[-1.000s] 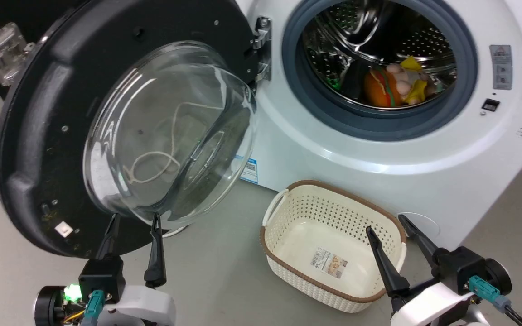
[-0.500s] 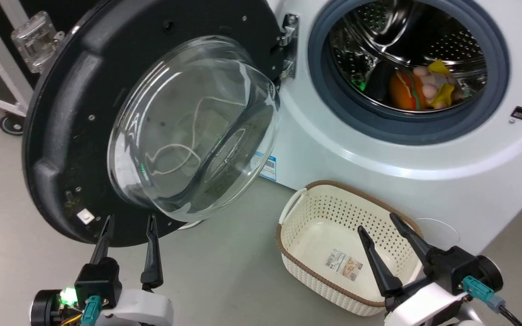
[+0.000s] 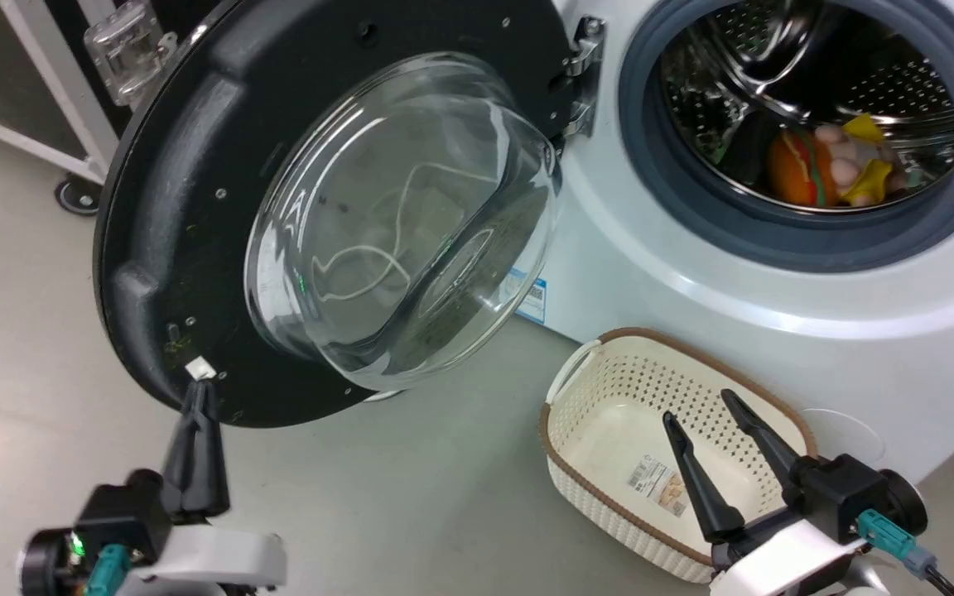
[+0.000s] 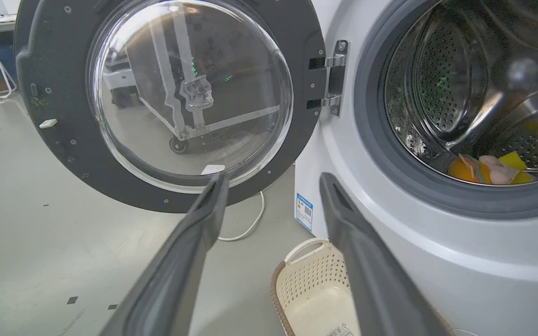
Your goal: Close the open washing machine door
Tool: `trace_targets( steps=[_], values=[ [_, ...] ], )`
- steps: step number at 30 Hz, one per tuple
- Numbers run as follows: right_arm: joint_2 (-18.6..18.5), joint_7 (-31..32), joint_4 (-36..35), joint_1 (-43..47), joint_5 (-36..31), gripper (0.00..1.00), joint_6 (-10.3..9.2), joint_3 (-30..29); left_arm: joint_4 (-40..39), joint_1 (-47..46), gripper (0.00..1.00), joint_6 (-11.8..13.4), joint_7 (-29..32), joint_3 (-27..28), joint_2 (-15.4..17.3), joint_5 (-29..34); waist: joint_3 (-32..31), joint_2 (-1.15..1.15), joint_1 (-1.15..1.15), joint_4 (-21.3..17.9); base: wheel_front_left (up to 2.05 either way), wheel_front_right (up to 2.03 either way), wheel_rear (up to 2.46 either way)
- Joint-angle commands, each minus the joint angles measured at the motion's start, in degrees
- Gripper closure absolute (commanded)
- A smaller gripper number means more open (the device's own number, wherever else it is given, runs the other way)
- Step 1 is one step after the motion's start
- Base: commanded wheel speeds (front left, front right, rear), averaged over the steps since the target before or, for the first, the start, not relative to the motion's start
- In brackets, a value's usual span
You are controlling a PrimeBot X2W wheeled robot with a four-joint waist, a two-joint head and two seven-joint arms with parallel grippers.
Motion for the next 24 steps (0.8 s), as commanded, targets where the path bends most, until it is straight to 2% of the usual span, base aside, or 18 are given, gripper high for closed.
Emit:
trace_targets(
  steps=[1,4,8,13,17,20,24],
  values=[
    [-0.5,-0.6,0.06,0.44,0.36,0.0,0.03,-0.09,-0.52,-1.14,1.0,-0.71,-0.67,1.02,0.23,-0.42,0.44,0.0,0.0,0.53,0.0,0.0,0.0],
    [-0.66,-0.96,-0.22,0.86,0.29,0.0,0.04,-0.37,-1.09,-2.81,1.0,-2.59,-1.03,1.21,1.5,0.13,0.96,0.0,0.0,1.22,0.0,0.0,0.0],
    [-0.99,-1.44,-0.57,1.41,0.28,0.0,0.04,-1.14,-0.87,-7.35,1.0,-4.84,-1.51,4.43,2.17,-5.55,1.53,0.0,0.0,2.17,0.0,0.0,0.0],
    [-1.19,-2.03,-1.07,1.78,0.25,0.0,0.04,-1.64,2.39,-15.8,1.0,-6.49,-0.03,7.47,8.18,-10.59,2.43,0.0,0.0,2.6,0.0,0.0,0.0],
    [-1.79,-2.51,-1.39,0.87,0.52,0.0,0.04,-0.91,6.93,-23.08,1.0,-6.95,5.2,11.97,10.86,-19.46,3.95,0.0,0.0,1.89,0.0,0.0,0.0],
    [-2.25,-2.87,-1.36,0.18,0.89,0.0,0.04,-0.28,11.86,-28.16,1.0,-7.13,12.04,15.81,11.07,-29.58,5.16,0.0,0.0,1.11,0.0,0.0,0.0],
    [-2.92,-3.35,-1.54,-0.6,1.44,0.0,0.04,0.39,17.79,-32.34,1.0,-6.51,19.44,19.07,12.21,-38.27,7.05,0.0,0.0,0.23,0.0,0.0,0.0]
  ],
)
